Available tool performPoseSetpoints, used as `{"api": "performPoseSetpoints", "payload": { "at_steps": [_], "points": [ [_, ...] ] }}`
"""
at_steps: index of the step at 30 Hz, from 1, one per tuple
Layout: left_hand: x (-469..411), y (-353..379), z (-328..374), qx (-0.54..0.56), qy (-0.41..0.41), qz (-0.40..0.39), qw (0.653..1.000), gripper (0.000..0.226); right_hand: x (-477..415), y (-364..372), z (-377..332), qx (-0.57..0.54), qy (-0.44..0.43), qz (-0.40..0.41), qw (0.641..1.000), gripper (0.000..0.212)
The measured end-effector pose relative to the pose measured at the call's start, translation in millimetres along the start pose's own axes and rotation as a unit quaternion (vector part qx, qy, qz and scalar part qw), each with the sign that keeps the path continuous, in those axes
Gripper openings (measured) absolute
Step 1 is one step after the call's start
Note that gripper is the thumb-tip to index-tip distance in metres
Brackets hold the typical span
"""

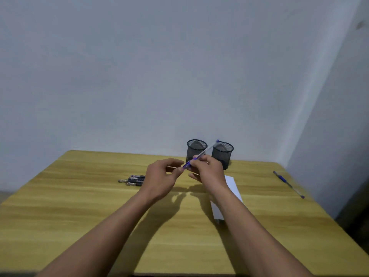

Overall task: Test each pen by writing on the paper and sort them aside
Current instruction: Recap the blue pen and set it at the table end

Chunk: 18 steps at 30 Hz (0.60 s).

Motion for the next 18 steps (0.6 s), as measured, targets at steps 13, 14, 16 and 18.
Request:
{"api": "performPoseSetpoints", "payload": {
  "at_steps": [13, 14, 16, 18],
  "points": [
    [-29.8, 25.9, 24.0, 0.032, 0.017, -0.006, 0.999, 0.019, -1.2, -33.9, -7.7, -0.132, 0.033, -0.026, 0.99, 0.004],
    [-32.8, 25.8, 24.7, 0.028, 0.022, -0.004, 0.999, 0.019, -2.8, -34.1, -8.9, -0.136, 0.03, -0.029, 0.99, 0.004],
    [-37.5, 24.9, 26.9, 0.014, 0.036, -0.006, 0.999, 0.017, -6.9, -35.7, -12.4, -0.136, 0.017, -0.029, 0.99, 0.006],
    [-39.7, 26.0, 29.7, -0.007, 0.053, -0.015, 0.998, 0.014, -12.3, -37.4, -13.2, -0.127, 0.01, -0.023, 0.992, 0.008]
  ]
}}
Point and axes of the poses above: each hand's wrist, its own x-axis away from the middle knuckle, its own y-axis out of the palm, z = x × y, the point moved 5 cm from there along -x, towards the middle knuckle
